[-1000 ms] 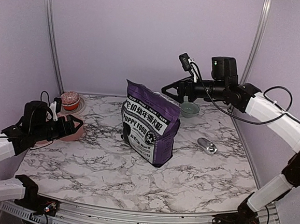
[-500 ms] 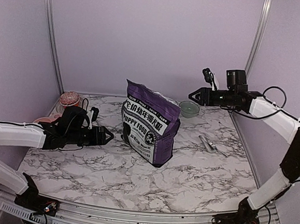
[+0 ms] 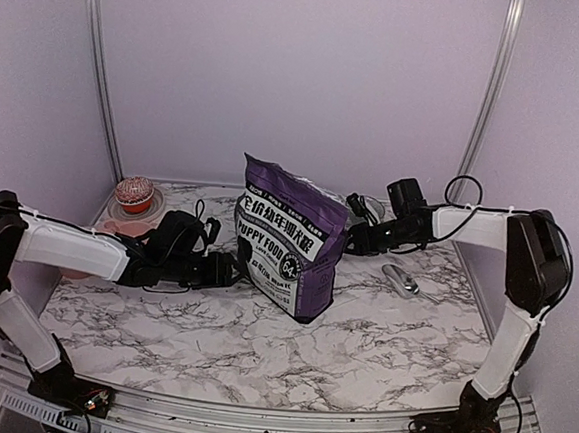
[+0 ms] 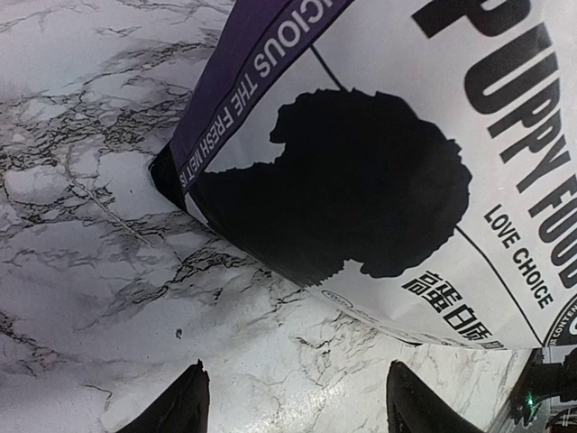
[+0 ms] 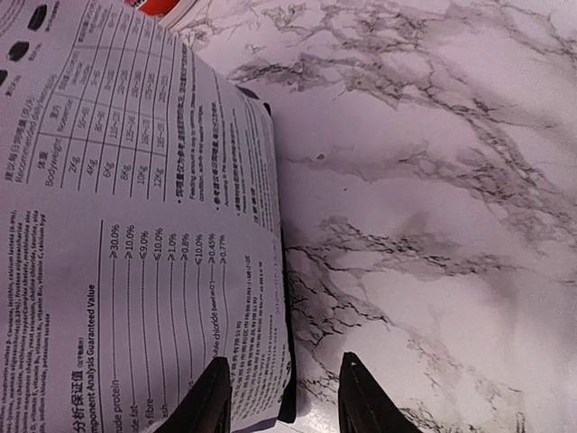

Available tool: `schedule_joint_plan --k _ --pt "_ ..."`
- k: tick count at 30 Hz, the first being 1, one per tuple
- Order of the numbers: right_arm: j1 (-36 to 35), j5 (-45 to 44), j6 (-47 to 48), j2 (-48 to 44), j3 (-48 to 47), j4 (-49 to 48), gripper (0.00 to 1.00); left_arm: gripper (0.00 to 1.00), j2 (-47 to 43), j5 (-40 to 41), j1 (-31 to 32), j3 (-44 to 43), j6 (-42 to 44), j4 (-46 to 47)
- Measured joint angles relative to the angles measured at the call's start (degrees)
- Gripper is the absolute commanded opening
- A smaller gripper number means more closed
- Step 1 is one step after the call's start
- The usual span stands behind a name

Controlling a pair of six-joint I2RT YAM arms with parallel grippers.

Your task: Serve the pet food

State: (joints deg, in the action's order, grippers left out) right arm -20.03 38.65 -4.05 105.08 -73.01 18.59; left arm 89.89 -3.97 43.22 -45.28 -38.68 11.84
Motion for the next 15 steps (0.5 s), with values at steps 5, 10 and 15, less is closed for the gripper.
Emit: schedule_joint_plan --k 5,10,15 --pt "-4.48 0.26 1.27 2.99 -0.15 -0.31 0.39 0.67 2.12 -0.46 0.22 0.04 -0.98 1.03" --pt "-6.34 1.31 2.67 3.69 -0.24 -0.42 0.39 0.67 4.04 -0.92 1.46 1.73 -2.6 4.5" --pt "-8.92 3.56 3.26 4.31 -0.07 -0.72 0.38 0.67 4.83 -1.03 1.9 4.59 -3.56 6.16"
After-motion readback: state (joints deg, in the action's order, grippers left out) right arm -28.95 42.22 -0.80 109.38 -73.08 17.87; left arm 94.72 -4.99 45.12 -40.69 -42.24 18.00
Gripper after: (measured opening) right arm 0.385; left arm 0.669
